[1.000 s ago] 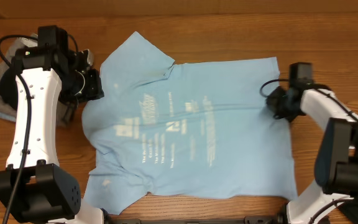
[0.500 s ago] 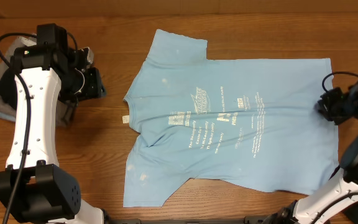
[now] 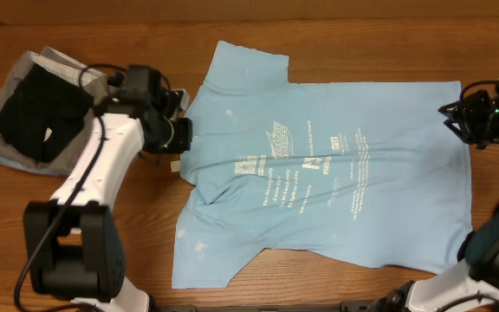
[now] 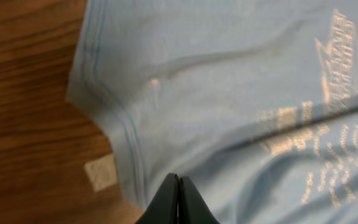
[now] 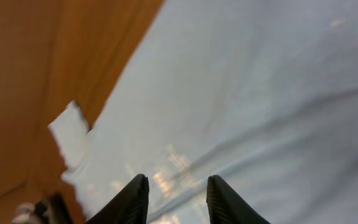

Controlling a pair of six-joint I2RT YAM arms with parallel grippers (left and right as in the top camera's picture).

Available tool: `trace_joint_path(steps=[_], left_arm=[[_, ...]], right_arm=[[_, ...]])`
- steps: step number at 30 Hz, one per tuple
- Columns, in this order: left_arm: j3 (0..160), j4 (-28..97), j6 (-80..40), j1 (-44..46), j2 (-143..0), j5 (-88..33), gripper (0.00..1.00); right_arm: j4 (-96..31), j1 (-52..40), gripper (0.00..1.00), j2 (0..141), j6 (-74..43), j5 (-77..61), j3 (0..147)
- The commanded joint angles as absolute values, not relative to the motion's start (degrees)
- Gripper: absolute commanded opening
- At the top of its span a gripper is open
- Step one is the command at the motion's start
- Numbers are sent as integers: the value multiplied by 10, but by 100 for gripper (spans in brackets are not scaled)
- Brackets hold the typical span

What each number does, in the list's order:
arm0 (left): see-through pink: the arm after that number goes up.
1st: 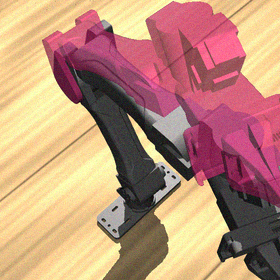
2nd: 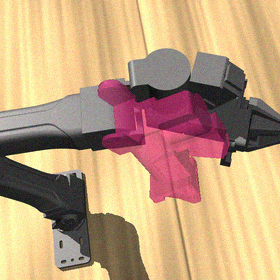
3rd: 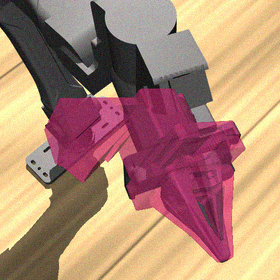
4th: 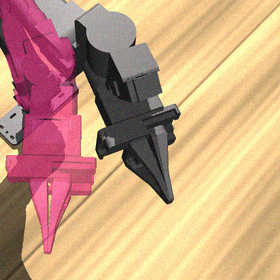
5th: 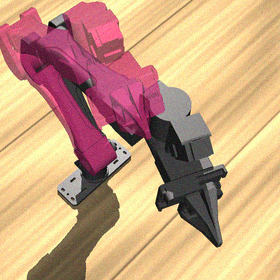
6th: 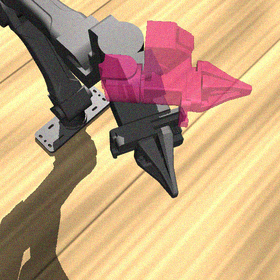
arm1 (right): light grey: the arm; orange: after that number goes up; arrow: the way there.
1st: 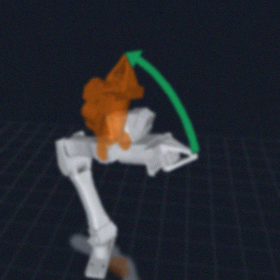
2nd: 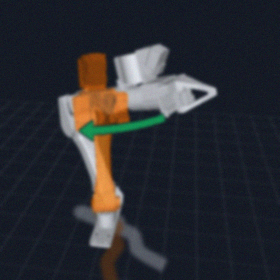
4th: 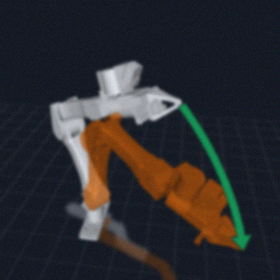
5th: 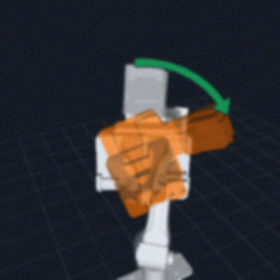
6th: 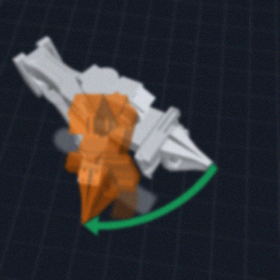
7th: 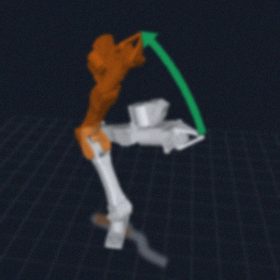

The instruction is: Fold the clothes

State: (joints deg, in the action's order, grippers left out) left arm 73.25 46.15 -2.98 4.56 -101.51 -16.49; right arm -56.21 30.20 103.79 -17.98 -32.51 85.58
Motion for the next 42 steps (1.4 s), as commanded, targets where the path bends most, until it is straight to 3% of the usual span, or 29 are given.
trace_joint_path(steps=[1,9,15,21,26,29,35,42], left_arm=[[703,407,-63,42,-1047,-163,4],[699,299,-73,40,-1147,-175,4],[705,193,-128,-1,-1165,-98,4],[780,117,-175,-66,-1165,-213,4],[883,184,-148,-87,-1165,-336,6],[935,298,-92,-79,-1165,-399,8],[922,489,-13,-15,-1169,-290,4],[803,446,-6,52,-1169,-233,4]], right_arm=[[-581,275,35,995,-164,-362,871],[-627,193,35,984,-145,-349,869],[-658,113,35,984,-145,-261,856],[-663,33,36,985,-145,-194,844],[-634,-9,41,985,-145,-176,816],[-597,-18,42,985,-150,-176,782],[-579,-18,42,985,-154,-176,750],[-581,-18,42,985,-154,-176,750]])
